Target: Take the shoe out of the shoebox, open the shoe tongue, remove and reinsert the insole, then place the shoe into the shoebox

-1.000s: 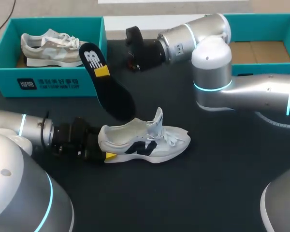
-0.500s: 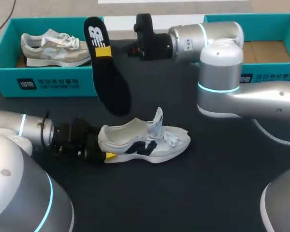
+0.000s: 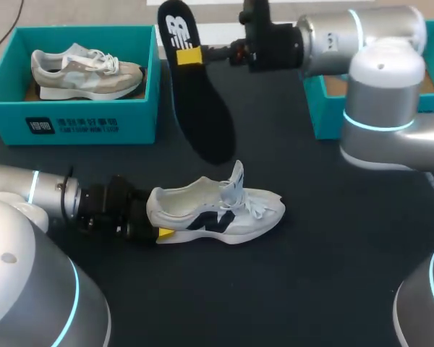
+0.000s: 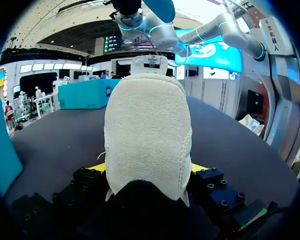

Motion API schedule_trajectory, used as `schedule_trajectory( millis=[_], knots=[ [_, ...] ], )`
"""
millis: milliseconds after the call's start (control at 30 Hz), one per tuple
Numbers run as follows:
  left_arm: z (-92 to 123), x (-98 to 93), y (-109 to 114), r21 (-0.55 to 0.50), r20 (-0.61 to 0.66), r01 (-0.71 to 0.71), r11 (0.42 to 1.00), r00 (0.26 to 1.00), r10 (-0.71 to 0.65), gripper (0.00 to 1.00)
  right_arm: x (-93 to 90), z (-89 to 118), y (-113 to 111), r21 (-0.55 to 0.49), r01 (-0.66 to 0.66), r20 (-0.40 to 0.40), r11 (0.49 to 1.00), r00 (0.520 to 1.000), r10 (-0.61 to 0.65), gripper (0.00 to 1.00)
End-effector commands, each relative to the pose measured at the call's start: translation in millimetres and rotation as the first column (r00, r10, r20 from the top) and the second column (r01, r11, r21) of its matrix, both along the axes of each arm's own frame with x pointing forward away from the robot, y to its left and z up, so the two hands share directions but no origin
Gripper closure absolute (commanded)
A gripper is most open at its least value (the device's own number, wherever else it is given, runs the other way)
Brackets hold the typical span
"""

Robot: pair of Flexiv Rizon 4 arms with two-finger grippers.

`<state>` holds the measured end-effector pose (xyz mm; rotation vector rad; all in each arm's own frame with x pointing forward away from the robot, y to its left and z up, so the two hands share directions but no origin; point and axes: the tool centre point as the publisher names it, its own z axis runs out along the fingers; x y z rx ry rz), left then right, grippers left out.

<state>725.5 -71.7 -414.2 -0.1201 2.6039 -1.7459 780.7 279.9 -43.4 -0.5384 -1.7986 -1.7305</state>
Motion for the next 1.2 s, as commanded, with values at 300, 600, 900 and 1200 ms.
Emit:
schedule_trajectory(
  millis=[300,600,900,1200],
  knots=[
    [-1.1,-0.7,0.2,0.002,-0.001,0.000,1.000,1.000,0.000,1.00,-8.5,7.0,-12.5,-0.053,0.051,0.004,0.997,0.999,-0.051,1.00],
    [-1.1,-0.7,0.2,0.002,-0.001,0.000,1.000,1.000,0.000,1.00,-14.4,23.5,-65.1,-0.047,0.299,-0.046,0.953,0.952,-0.301,1.00],
    [-1.1,-0.7,0.2,0.002,-0.001,0.000,1.000,1.000,0.000,1.00,-25.9,41.9,-76.3,-0.106,0.255,-0.126,0.961,0.955,-0.267,1.00],
    [-1.1,-0.7,0.2,0.002,-0.001,0.000,1.000,1.000,0.000,1.00,-38.5,53.7,-74.9,-0.107,0.210,-0.212,0.972,0.950,-0.229,1.00]
  ],
)
